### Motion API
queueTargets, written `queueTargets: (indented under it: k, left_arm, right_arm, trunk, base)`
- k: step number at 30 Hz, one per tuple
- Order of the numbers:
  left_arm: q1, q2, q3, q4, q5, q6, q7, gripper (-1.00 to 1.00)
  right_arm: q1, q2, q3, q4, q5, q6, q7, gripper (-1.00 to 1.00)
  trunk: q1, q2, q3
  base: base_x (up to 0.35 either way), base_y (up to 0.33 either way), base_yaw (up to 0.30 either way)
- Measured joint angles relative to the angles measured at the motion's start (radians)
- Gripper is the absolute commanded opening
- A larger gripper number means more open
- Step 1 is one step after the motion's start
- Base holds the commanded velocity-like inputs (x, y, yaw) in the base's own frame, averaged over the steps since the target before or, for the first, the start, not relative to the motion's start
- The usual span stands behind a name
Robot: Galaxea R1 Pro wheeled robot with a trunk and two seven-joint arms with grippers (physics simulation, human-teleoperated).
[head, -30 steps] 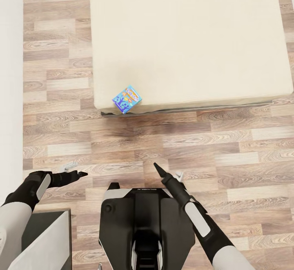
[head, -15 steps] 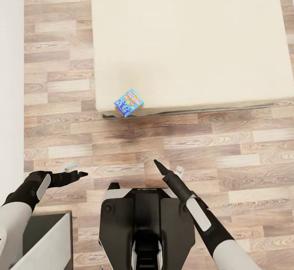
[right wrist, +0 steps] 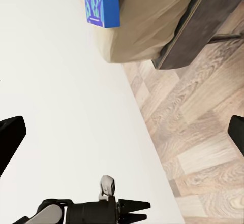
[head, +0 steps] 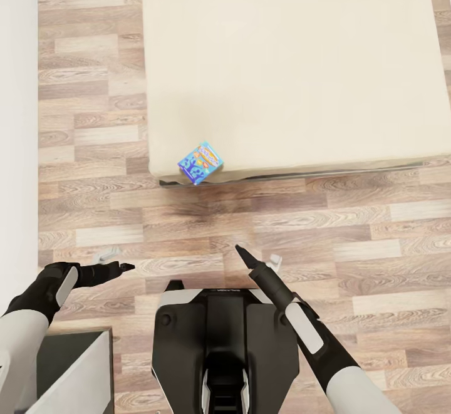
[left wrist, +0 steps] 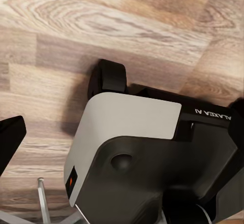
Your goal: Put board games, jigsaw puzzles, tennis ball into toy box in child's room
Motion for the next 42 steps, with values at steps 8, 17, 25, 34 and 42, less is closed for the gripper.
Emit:
queueTargets:
  k: [8, 17, 25, 34, 42]
  left_arm:
    - [0.000, 0.000, 0.000, 0.000, 0.000, 0.000, 0.000, 1.00]
    - [0.000, -0.001, 0.000, 0.000, 0.000, 0.000, 0.000, 1.00]
    - [0.000, -0.001, 0.000, 0.000, 0.000, 0.000, 0.000, 1.00]
    - [0.000, -0.001, -0.001, 0.000, 0.000, -0.002, 0.000, 1.00]
    - [0.000, -0.001, 0.000, 0.000, 0.000, -0.004, 0.000, 1.00]
  right_arm:
    - [0.000, 0.000, 0.000, 0.000, 0.000, -0.001, 0.002, 1.00]
    - [0.000, 0.001, 0.001, 0.000, 0.000, -0.001, -0.001, 1.00]
    - [0.000, 0.007, 0.002, 0.001, 0.000, -0.001, -0.006, 1.00]
    - [0.000, 0.011, 0.003, 0.001, 0.002, -0.002, -0.007, 1.00]
    - [0.000, 0.007, 0.004, 0.001, 0.002, -0.002, -0.003, 1.00]
  trunk:
    - [0.000, 0.000, 0.000]
    - [0.000, 0.000, 0.000]
    - [0.000, 0.000, 0.000]
    - [0.000, 0.000, 0.000]
    - [0.000, 0.000, 0.000]
  base:
    - [0.046, 0.024, 0.000]
    - [0.089, 0.061, 0.000]
    - [0.090, 0.067, 0.000]
    - [0.036, 0.028, 0.000]
    - [0.099, 0.070, 0.000]
